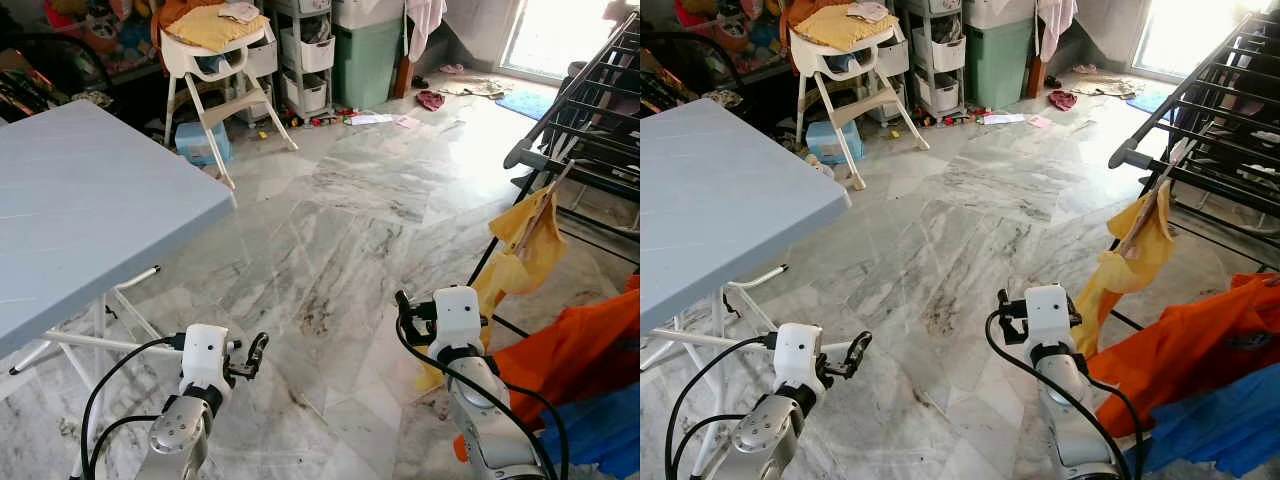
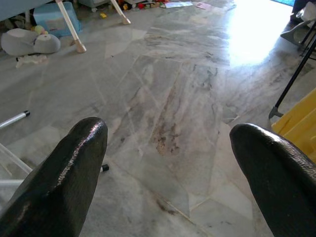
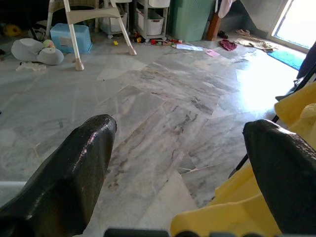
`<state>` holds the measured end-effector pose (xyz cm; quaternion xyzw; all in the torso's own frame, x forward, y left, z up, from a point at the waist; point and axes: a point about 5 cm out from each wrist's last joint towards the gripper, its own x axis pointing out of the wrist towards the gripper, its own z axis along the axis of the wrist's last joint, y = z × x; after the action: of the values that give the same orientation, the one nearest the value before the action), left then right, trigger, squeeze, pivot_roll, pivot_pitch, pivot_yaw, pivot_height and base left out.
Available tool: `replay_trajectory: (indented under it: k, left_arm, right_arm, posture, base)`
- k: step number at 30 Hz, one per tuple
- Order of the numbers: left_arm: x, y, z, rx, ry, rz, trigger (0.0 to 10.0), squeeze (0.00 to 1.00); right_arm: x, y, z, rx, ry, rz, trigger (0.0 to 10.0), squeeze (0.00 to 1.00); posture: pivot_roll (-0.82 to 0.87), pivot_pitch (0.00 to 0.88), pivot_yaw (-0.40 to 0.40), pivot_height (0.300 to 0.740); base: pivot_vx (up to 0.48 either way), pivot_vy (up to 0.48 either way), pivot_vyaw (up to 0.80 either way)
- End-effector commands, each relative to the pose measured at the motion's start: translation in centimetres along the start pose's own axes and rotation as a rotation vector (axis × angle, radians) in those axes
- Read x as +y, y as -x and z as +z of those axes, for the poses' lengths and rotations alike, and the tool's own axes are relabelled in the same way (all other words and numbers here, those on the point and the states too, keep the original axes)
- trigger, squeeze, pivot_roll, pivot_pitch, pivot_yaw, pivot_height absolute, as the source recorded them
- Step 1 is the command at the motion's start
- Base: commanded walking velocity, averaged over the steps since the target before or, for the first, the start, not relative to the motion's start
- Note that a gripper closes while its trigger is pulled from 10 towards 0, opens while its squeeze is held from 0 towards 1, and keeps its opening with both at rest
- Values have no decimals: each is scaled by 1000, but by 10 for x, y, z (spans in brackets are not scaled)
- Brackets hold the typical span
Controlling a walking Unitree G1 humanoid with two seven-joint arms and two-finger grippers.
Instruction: Hang hanger
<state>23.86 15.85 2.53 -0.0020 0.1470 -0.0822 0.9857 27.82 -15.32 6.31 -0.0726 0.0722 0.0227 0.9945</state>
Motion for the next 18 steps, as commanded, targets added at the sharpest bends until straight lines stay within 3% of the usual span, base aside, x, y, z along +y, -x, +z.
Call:
replay_trajectory:
  k: [1, 3, 6, 18]
  left_arm:
    - [50, 13, -24, 72, 6, 345, 10000, 0]
    - [50, 12, -22, 67, 12, 343, 10000, 0]
    - [37, -5, -18, 49, 16, 306, 10000, 0]
    - [39, -6, -22, 42, 6, 327, 10000, 0]
  right_arm:
    - [26, -31, -25, 216, -125, 130, 10000, 0]
    - [26, -31, -25, 209, -118, 139, 10000, 0]
    - [18, -38, -17, 179, -158, 121, 10000, 0]
    - [22, -44, -19, 179, -187, 134, 10000, 0]
  posture:
    - [123, 0, -79, 740]
    - [118, 0, -79, 740]
    - [85, 0, -68, 740]
    - [97, 0, -64, 740]
  base:
    - [0, 0, 0]
    - [0, 0, 0]
    - [0, 0, 0]
    - [0, 0, 0]
